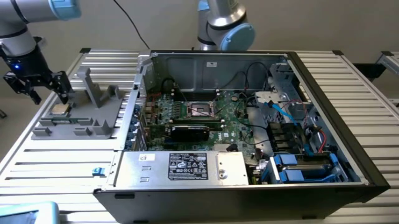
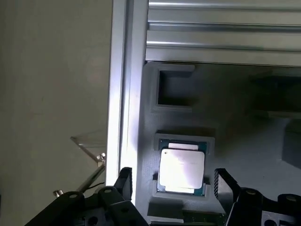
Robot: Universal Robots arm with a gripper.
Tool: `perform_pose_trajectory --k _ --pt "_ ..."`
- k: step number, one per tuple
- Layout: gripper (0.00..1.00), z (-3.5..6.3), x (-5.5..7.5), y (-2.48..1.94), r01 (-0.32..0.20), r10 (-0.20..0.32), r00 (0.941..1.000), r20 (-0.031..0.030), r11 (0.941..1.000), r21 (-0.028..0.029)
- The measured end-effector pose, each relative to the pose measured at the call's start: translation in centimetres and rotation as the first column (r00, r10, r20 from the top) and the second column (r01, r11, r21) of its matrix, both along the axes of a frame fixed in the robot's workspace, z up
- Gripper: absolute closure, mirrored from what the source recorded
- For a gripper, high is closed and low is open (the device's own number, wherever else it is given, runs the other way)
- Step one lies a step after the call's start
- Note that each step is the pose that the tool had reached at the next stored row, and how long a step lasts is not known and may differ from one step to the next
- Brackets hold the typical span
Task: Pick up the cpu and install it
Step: 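Pick up the cpu and move it towards the insertion slot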
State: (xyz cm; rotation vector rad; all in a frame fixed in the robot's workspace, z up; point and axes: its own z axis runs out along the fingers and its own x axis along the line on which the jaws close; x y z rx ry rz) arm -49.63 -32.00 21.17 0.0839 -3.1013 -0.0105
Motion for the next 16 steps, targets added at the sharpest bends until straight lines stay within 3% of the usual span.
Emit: perform_pose_trajectory --k 2,8,16 --pt "0.2 -0.17 0.1 -0.22 0.0 0.0 1.0 0.0 0.9999 0.0163" --pt "0.2 -1.02 0.5 -0.24 0.0 0.0 1.0 -0.0014 0.9995 0.0322" --pt "0.2 -1.22 0.5 -0.25 0.0 0.0 1.0 -0.0014 0.9994 0.0345"
